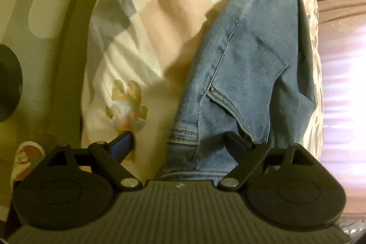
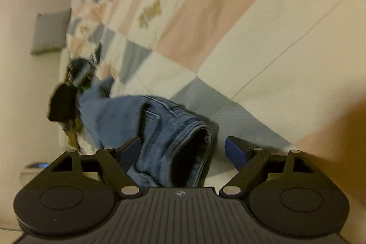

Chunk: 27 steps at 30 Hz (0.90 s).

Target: Fold clothes

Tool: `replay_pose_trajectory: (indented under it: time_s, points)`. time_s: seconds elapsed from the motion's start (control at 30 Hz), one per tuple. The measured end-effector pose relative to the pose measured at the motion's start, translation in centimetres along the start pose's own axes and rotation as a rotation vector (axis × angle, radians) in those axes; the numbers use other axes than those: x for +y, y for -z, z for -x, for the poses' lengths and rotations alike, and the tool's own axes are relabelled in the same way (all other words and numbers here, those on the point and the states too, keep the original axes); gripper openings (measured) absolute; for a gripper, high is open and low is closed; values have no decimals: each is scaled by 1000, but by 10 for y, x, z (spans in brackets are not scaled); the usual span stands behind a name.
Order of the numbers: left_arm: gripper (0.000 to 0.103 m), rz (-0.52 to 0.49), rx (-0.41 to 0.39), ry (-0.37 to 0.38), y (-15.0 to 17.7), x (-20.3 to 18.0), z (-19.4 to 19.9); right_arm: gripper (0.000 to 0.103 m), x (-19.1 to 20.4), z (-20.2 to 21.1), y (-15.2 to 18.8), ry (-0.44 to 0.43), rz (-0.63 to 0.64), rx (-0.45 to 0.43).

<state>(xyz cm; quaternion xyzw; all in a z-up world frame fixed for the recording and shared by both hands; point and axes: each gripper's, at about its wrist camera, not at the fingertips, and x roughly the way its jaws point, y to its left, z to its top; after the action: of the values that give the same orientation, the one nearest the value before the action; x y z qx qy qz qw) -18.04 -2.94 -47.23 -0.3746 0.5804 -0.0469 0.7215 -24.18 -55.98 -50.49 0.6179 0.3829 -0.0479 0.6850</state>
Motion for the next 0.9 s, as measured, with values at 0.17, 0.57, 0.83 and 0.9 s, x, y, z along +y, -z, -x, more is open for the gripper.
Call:
replay_pose_trajectory:
  time_s: [0.17,0.57,0.83,0.9]
  points:
    - [58,-53,-45,24,4,-4,3,44,-1,-13,11,-71,74,62]
    - [5,-251,-128,48,16,-68,68,13,76,-1,25,-81,168,-15]
    - [6,-491,-261,331,172,-113,177,10,106,204,46,-236,283,-316]
    - [9,-422,-117,259,220,-82,147,10,68,244,50,-148,245,-361]
